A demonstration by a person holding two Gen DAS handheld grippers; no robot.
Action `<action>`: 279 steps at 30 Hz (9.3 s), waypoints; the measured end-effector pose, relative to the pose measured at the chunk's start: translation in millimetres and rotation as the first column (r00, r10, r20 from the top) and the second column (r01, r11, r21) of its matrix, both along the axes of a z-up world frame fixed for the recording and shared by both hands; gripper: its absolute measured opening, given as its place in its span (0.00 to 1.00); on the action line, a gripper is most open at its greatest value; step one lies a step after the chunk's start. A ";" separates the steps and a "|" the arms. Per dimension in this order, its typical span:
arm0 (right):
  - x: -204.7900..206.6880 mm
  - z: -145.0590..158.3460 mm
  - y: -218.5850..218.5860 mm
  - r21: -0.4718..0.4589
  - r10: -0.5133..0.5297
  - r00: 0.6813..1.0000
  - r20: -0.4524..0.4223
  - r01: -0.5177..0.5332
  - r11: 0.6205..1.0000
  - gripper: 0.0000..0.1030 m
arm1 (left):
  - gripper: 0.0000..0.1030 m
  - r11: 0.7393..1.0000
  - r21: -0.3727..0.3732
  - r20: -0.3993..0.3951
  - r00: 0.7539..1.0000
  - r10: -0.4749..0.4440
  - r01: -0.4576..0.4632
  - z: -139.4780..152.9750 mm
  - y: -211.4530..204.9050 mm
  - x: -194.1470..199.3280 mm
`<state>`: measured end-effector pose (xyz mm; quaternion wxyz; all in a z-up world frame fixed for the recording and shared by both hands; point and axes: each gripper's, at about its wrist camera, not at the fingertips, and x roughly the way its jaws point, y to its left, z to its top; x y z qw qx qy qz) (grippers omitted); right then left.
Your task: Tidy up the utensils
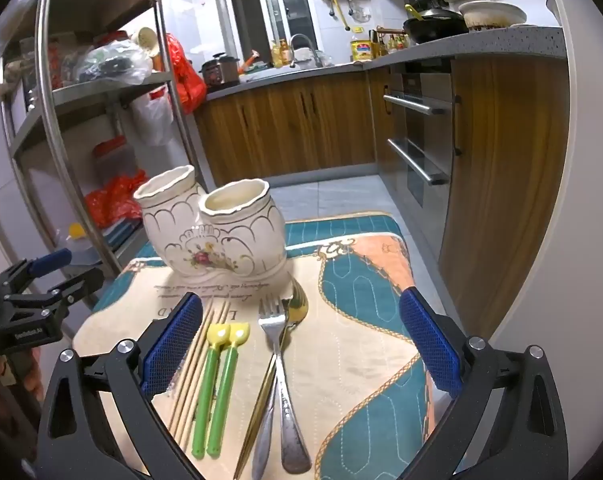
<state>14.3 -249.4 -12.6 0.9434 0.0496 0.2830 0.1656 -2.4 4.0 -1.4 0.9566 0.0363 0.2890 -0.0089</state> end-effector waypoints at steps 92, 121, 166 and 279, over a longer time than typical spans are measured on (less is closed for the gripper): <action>40.3 -50.7 59.0 -0.300 0.135 0.983 -0.122 -0.166 0.939 0.62 | 0.83 0.996 -0.079 -0.232 0.971 -0.054 0.036 -59.9 -9.0 4.0; 34.8 -33.1 35.1 -0.192 0.155 0.988 -0.020 -0.156 0.969 0.02 | 0.10 0.994 -0.062 -0.354 0.929 -0.107 0.090 -79.5 -15.9 19.9; 61.0 85.9 50.4 0.097 0.166 0.945 0.281 -0.199 0.975 0.02 | 0.06 0.923 -0.233 0.249 0.936 -0.249 0.307 93.4 48.3 26.8; 45.2 -17.2 11.9 -0.160 -0.048 0.999 0.026 0.051 0.986 0.95 | 0.95 0.987 -0.068 0.025 0.990 -0.142 0.143 -13.4 21.6 22.6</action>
